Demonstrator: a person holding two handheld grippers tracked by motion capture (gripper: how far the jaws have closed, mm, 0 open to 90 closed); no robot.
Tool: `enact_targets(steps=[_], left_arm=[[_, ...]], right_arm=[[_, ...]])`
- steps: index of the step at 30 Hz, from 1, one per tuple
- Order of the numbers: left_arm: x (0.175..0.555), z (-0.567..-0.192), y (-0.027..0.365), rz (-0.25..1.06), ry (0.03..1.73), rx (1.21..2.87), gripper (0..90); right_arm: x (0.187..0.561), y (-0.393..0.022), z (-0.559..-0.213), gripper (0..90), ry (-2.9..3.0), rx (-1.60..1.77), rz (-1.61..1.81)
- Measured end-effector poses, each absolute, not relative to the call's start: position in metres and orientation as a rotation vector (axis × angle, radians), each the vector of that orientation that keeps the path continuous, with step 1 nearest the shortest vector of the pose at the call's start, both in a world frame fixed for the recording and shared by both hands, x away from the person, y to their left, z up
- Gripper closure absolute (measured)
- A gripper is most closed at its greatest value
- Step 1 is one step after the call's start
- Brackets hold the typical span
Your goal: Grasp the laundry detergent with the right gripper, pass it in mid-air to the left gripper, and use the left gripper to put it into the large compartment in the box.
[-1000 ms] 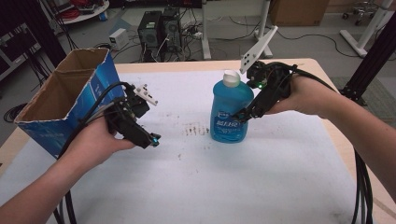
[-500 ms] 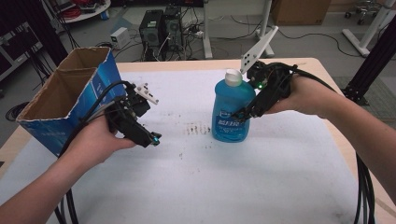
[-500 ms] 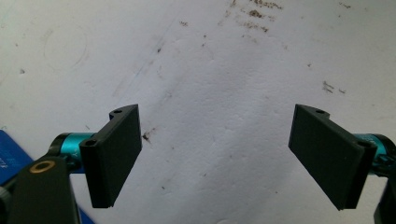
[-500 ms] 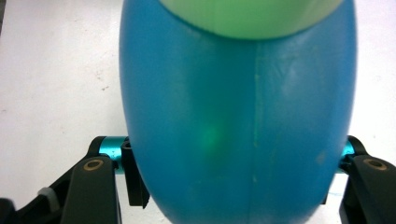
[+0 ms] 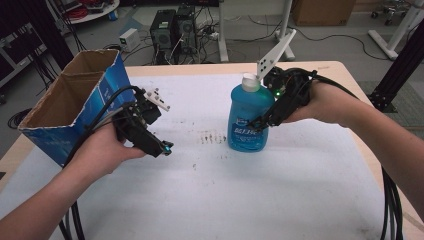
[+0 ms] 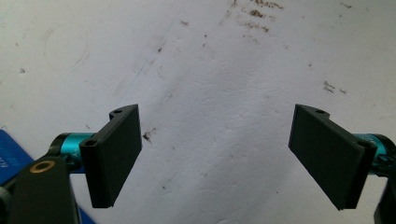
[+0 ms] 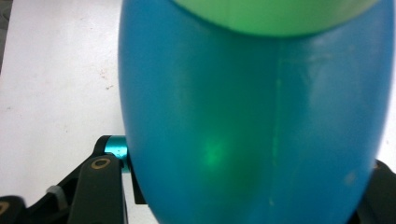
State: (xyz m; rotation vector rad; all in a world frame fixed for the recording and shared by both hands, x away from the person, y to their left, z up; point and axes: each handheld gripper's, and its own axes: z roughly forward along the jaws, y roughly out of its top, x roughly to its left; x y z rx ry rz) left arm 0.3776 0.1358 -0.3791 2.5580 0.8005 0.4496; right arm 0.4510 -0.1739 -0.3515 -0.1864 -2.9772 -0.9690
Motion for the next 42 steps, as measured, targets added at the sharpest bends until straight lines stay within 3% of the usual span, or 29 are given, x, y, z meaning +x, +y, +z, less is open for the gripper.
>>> enact_targets(steps=[23,42], left_arm=[[0.377,-0.37,0.136,0.423,0.77,2.532,17.4],[0.385,-0.276,0.113,0.313,0.451,2.509,17.7]], right_arm=[[0.453,-0.174,-0.355,44.8,-2.954,-0.192,-1.022],[0.441,-0.148,-0.316,45.2,-2.93,-0.086,-1.064]])
